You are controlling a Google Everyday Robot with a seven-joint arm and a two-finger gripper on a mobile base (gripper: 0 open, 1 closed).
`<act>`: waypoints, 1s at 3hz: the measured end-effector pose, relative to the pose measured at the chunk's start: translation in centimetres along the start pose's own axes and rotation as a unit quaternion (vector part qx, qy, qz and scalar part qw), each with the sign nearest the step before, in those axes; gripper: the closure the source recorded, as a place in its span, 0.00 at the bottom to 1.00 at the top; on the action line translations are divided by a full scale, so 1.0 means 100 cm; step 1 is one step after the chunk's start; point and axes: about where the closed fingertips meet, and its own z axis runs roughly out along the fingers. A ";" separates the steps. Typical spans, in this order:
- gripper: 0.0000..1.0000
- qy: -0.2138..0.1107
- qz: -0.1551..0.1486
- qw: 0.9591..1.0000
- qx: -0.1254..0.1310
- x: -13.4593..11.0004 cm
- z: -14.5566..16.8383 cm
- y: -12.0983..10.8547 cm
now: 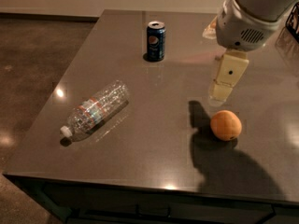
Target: Pick water bottle
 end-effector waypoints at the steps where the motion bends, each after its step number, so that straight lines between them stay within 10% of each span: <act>1: 0.00 -0.017 -0.036 0.999 -0.012 -0.039 0.024 -0.014; 3: 0.00 -0.040 -0.102 0.993 -0.041 -0.106 0.071 -0.022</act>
Offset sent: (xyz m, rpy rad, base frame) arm 0.0538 0.1271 -0.0374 0.0287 0.0215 0.2579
